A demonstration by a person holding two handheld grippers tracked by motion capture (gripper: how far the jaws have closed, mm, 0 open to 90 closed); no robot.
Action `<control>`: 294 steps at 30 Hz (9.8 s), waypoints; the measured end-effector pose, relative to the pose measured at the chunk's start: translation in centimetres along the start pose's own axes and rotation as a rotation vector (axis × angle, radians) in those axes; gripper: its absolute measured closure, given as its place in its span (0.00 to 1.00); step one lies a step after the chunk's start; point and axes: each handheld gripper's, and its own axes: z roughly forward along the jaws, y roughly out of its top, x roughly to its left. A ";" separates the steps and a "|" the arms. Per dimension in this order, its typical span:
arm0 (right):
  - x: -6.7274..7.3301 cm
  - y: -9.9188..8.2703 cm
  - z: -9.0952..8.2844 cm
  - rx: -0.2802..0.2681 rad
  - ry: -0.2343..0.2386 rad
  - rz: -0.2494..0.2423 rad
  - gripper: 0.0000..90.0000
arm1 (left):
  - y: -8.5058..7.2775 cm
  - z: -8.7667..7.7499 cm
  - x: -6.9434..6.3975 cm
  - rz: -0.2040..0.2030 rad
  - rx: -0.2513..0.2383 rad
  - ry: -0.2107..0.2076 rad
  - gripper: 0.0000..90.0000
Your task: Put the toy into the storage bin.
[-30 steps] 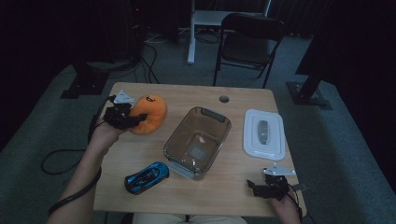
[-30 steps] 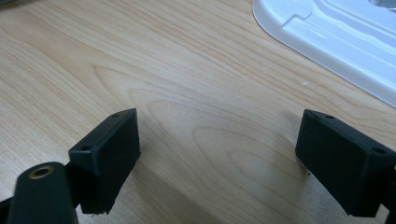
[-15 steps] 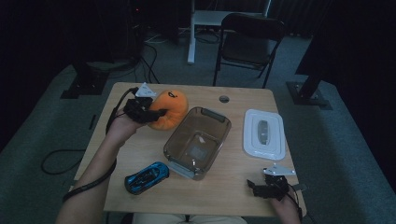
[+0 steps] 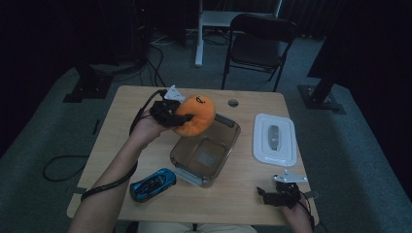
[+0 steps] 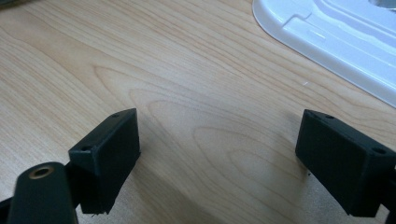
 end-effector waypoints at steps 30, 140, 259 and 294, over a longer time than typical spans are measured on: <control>0.0 0.0 0.0 0.001 0.000 0.002 0.15 | -0.5 7.7 -3.3 0.063 0.169 -0.115 0.70; 0.0 0.0 0.0 0.000 -0.006 0.003 0.15 | -9.5 -3.3 -3.3 0.004 0.139 -0.094 0.12; 10.8 8.2 7.2 -0.065 0.087 -0.076 0.14 | -12.5 -5.4 1.5 -0.125 0.278 0.070 0.32; 5.4 2.8 2.6 -0.044 -0.093 0.025 0.14 | -2.6 -1.6 0.9 -0.052 0.251 0.010 0.32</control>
